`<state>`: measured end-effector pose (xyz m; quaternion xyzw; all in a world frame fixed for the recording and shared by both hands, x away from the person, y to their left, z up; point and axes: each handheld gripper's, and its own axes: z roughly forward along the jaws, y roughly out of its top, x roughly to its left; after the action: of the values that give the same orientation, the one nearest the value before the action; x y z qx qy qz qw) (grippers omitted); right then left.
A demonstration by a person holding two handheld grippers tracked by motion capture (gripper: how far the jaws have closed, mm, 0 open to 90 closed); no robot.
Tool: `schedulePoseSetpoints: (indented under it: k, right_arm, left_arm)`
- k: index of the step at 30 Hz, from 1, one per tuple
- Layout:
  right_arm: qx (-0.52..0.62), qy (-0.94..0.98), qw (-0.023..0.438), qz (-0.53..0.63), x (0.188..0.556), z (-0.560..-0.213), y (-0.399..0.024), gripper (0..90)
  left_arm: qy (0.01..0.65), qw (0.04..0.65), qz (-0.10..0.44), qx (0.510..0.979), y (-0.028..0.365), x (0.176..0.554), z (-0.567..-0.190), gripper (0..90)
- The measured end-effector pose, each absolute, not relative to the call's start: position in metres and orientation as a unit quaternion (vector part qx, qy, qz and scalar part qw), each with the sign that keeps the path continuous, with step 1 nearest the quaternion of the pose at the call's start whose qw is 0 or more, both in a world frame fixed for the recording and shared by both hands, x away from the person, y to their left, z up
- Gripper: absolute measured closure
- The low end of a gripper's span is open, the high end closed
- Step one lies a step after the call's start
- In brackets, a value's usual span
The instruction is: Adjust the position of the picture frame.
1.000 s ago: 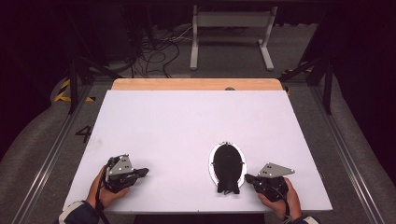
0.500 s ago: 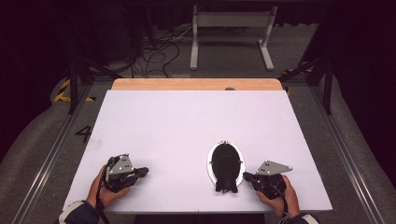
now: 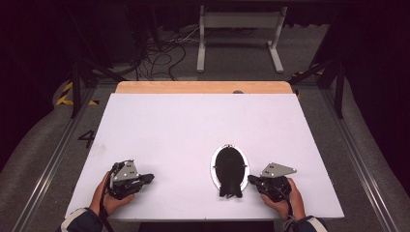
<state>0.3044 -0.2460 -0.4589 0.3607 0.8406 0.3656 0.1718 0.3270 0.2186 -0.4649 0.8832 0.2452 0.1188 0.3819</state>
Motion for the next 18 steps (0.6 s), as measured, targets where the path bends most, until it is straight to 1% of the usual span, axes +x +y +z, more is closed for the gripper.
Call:
schedulePoseSetpoints:
  k: [6, 10, 11, 15, 18]
  right_arm:
    - [0.355, 0.843, 0.165, 0.369, 0.305, -0.459, -0.239, 90.0]
    - [0.337, 0.853, 0.165, 0.364, 0.304, -0.458, -0.226, 90.0]
    - [0.334, 0.855, 0.171, 0.359, 0.304, -0.458, -0.221, 90.0]
    - [0.336, 0.852, 0.167, 0.364, 0.307, -0.459, -0.218, 90.0]
    - [0.334, 0.854, 0.174, 0.359, 0.308, -0.458, -0.213, 90.0]
  left_arm:
    - [0.246, 0.382, 0.119, 0.883, 0.218, 0.327, -0.465, 87.2]
    - [0.244, 0.381, 0.119, 0.884, 0.218, 0.327, -0.465, 86.9]
    - [0.245, 0.381, 0.119, 0.883, 0.218, 0.327, -0.465, 86.9]
    - [0.243, 0.382, 0.118, 0.884, 0.216, 0.328, -0.465, 86.9]
    - [0.240, 0.382, 0.117, 0.885, 0.213, 0.328, -0.466, 86.9]
